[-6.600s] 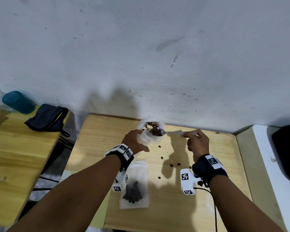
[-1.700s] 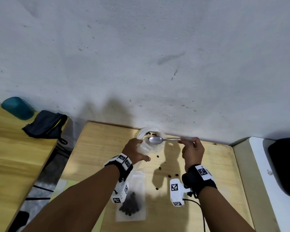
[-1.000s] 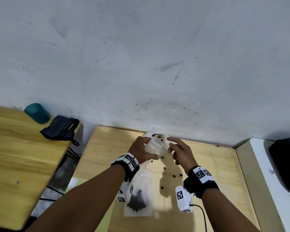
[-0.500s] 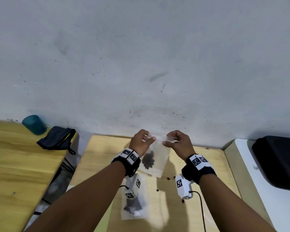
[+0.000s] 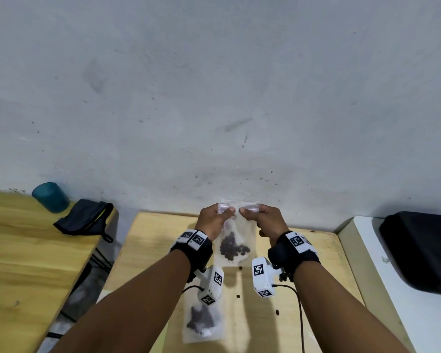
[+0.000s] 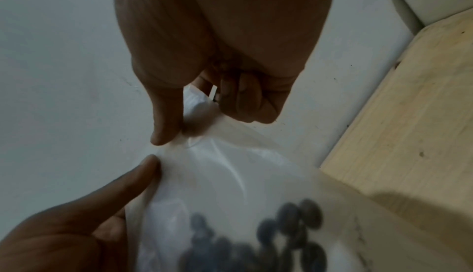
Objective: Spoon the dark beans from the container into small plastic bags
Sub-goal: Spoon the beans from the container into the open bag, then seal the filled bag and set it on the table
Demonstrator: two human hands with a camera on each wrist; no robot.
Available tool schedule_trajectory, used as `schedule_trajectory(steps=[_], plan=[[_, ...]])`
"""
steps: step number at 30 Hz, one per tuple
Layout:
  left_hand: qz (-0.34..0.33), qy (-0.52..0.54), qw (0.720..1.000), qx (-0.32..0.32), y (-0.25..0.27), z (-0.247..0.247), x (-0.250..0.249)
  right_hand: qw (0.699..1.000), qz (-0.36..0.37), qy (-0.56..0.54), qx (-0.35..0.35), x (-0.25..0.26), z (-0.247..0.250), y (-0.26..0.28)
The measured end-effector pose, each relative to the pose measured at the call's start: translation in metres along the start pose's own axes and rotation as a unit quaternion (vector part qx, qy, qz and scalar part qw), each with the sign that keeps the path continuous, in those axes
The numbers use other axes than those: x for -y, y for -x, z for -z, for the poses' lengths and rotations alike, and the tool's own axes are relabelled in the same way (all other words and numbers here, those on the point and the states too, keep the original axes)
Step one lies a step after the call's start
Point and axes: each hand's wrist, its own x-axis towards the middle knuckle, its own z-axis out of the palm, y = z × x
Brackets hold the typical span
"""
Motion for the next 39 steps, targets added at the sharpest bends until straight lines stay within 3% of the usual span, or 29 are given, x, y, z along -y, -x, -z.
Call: schedule_trajectory(steps=[12,25,35,39], plan=[[0.003,-0.005,1.000,-0.011,0.002,0.003,0.002,1.000,-0.014,-0.001,-0.012,0.000,-0.001,-0.003],[0.020,0.017,0.999,0.021,-0.001,0.009,-0.001,0.994,-0.019,-0.105,-0.024,-0.017,0.006,-0.010],[0.070,0.034,0.997,0.024,0.001,0.017,0.018,0.997,-0.029,-0.058,-0.028,-0.025,0.009,-0.003],[0.076,0.033,0.996,0.011,0.001,0.016,0.018,0.997,-0.036,-0.037,-0.064,-0.028,0.008,-0.002]])
